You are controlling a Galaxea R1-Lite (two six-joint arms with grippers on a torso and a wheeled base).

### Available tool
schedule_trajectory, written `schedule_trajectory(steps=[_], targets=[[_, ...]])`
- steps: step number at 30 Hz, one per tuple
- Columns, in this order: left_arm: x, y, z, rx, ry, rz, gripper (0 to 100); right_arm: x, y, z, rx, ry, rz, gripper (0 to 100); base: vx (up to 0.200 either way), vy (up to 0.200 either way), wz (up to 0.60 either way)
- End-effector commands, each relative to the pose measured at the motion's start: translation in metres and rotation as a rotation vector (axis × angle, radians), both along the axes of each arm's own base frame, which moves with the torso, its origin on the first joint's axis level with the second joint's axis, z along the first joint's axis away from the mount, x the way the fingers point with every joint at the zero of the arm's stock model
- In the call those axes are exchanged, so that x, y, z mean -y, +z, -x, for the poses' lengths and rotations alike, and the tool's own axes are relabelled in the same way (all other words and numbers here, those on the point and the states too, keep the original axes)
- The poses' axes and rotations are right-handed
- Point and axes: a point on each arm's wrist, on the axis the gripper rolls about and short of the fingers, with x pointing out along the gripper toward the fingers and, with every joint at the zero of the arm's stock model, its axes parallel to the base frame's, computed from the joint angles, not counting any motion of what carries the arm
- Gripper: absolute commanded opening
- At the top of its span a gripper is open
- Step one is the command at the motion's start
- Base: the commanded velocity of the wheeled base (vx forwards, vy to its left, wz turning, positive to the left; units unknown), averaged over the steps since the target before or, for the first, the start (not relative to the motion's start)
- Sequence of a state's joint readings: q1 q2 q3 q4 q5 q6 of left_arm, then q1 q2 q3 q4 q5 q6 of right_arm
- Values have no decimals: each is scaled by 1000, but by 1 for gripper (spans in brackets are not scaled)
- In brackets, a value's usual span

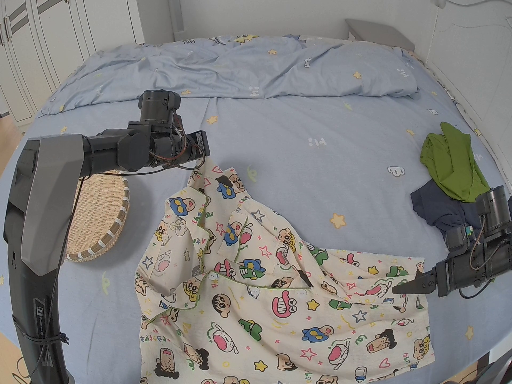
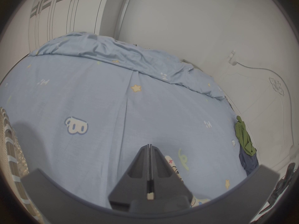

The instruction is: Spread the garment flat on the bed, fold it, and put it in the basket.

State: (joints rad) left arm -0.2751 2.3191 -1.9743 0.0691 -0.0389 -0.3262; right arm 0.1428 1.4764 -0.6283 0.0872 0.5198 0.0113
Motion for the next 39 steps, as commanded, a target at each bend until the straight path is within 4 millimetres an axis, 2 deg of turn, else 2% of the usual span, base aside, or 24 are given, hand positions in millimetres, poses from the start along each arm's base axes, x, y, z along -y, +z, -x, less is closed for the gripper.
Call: schedule_trajectory(steps=[1, 9, 16, 17, 19, 24, 29, 39], targets=[[-2, 6, 3, 14, -7, -14, 0, 1, 25, 8, 84, 19, -11, 100, 0, 0, 0], [-3, 4, 1, 15, -5, -17, 0, 10, 33, 6, 95, -32, 1, 100, 0, 0, 0], [-3, 6, 0, 42, -3, -9, 0, 1, 31, 7, -103, 21, 37, 100, 0, 0, 0], [-3, 6, 0, 43, -1, -10, 0, -2, 24, 1, -195, 43, 54, 100, 0, 0, 0], [-4, 6, -1, 45, 0, -9, 0, -5, 17, -3, -248, 65, 68, 100, 0, 0, 0], [-4, 7, 0, 47, 0, -10, 0, -14, 3, -10, -311, 104, 83, 100, 0, 0, 0], [-4, 6, 0, 44, 0, -11, 0, -18, -25, -23, -383, 113, 98, 100, 0, 0, 0], [-4, 6, 0, 44, -1, -12, 0, -24, -34, -19, -381, 144, 111, 100, 0, 0, 0]])
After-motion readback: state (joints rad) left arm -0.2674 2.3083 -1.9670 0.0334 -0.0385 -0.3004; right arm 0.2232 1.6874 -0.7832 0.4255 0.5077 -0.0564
